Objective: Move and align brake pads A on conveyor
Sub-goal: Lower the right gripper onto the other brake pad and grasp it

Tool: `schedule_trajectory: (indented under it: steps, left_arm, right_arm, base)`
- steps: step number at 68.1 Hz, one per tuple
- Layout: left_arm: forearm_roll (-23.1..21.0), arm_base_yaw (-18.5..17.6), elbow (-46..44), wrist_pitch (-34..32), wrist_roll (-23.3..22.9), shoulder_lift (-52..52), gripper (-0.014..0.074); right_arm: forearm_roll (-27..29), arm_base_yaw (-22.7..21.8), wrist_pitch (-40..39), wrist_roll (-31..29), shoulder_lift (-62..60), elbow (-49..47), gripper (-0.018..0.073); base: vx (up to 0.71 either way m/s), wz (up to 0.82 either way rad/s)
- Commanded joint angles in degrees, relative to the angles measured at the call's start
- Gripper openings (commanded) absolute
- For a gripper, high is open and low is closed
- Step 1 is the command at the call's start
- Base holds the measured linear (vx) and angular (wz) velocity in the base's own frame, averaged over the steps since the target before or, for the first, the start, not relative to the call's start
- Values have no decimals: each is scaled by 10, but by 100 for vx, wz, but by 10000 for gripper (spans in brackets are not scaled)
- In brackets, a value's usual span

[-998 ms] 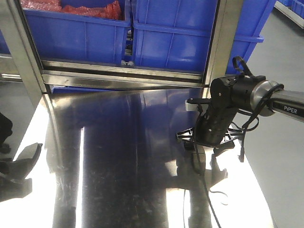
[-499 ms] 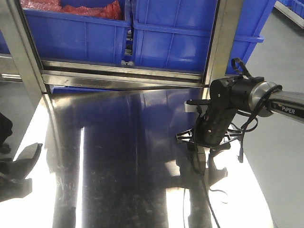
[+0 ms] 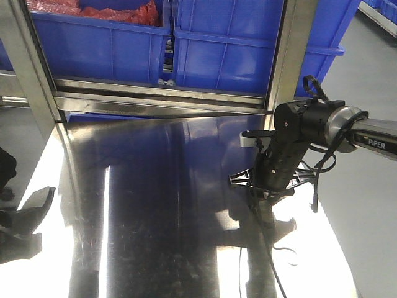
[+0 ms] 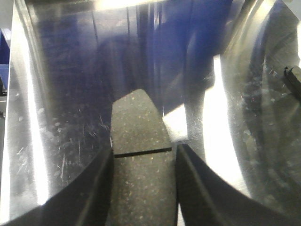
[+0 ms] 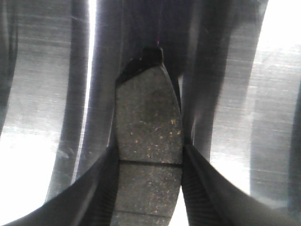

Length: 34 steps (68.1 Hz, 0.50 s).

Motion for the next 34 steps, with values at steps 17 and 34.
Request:
schedule_trajectory:
  steps: [17,34]
  left_arm:
    - [6,-4,-17,-43,-3,-3,114]
    - [6,-4,-17,-43,-3,-3,114]
  right_arm:
    - [-2,0,-8,-5,-48,-16,28]
    - [-15,0,-28,2,-100,6,24]
  base:
    - [0,0]
    - [0,0]
